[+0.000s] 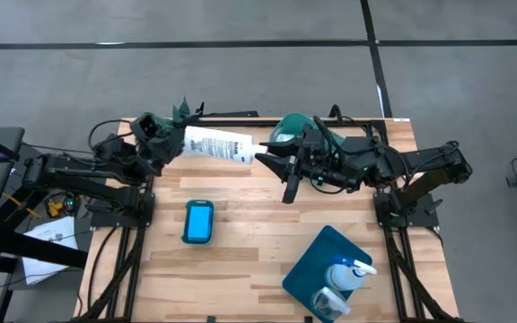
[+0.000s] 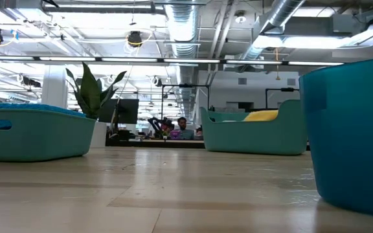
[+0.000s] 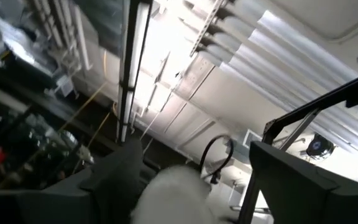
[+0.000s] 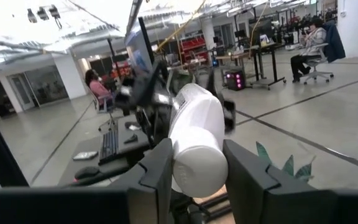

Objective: Pick & Place Kitchen Items
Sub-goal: Put the white glass cleaner bottle into the blue bin

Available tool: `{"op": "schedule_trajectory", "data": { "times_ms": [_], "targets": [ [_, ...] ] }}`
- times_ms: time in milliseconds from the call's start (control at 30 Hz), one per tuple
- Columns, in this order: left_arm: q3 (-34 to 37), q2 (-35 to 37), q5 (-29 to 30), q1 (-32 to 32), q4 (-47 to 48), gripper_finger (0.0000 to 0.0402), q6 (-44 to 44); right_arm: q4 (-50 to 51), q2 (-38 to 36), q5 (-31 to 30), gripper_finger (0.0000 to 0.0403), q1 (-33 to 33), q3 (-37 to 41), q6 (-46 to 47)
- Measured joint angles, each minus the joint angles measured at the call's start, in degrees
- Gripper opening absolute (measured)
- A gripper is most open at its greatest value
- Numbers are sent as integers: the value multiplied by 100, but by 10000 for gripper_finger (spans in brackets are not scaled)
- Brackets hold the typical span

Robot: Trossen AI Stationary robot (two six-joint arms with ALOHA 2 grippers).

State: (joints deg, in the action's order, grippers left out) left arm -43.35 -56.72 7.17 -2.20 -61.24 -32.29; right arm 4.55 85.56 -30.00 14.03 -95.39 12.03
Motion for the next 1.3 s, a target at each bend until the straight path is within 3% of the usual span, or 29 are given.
{"op": "schedule_trajectory", "data": {
  "times_ms": [200, 367, 500, 700, 900, 1100, 1300],
  "targets": [
    [-2, 582, 1, -2, 483, 322, 343, 395, -38, -267, 106, 192, 2, 2],
    [-2, 1104, 1, -2, 1168, 319, 354, 742, -40, -323, 106, 340, 2, 78],
    [-2, 1333, -46, -4, 1237, 309, 356, 1684, -119, -255, 106, 401, 4, 443],
    [-2, 1432, -165, -7, 1237, 301, 356, 3357, -385, 261, 106, 396, 4, 1085],
    [0, 1369, -305, -7, 1372, 304, 354, 4308, -525, 1080, 106, 381, 4, 1113],
    [0, 1369, -331, -7, 1521, 304, 354, 5098, -426, 2473, 106, 245, -73, 748],
    [0, 1371, -465, 0, 1586, 301, 351, 6698, 189, 2745, 106, 211, -907, -244]
  ]
}}
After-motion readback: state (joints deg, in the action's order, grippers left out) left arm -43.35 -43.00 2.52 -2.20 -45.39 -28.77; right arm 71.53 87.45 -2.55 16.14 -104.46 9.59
